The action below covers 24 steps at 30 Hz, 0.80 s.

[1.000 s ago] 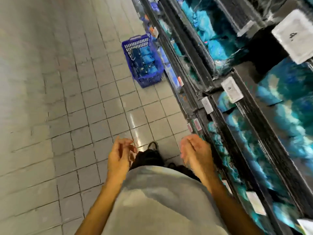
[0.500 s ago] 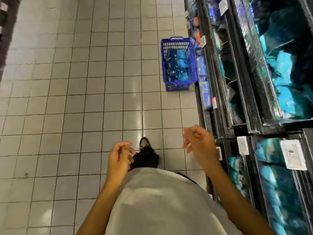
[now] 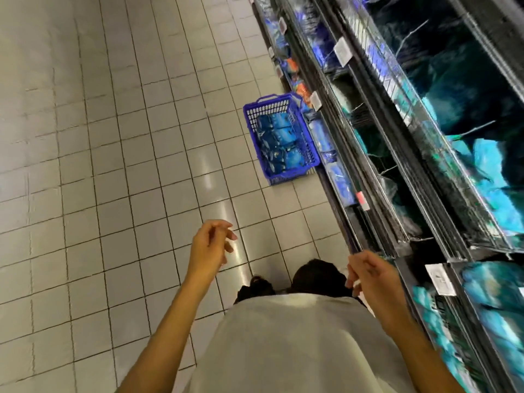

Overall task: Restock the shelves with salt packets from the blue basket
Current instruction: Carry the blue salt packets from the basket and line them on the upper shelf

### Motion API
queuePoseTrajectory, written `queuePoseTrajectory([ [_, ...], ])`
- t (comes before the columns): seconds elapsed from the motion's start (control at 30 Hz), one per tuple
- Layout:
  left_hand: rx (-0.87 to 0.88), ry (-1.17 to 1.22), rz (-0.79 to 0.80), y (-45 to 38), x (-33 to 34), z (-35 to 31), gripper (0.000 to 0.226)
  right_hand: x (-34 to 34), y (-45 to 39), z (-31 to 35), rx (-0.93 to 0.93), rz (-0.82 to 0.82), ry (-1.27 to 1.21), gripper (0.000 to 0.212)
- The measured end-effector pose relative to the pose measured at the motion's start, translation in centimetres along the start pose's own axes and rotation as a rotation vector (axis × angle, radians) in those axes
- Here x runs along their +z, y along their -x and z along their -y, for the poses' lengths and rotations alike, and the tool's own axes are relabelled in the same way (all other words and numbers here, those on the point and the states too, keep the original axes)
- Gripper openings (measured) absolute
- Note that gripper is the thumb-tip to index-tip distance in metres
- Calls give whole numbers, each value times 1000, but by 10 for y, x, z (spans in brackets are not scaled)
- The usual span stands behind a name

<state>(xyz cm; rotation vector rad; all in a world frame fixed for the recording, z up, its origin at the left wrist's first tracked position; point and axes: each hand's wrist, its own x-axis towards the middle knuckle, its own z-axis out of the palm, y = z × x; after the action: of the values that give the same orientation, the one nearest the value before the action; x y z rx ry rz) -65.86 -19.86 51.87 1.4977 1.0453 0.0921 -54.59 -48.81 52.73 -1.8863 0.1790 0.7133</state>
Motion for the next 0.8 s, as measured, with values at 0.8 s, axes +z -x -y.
queuePoseTrajectory([
  [0.8, -117, 148, -348, -191, 22, -115, 20, 90, -302, 226, -114, 338, 107, 18],
])
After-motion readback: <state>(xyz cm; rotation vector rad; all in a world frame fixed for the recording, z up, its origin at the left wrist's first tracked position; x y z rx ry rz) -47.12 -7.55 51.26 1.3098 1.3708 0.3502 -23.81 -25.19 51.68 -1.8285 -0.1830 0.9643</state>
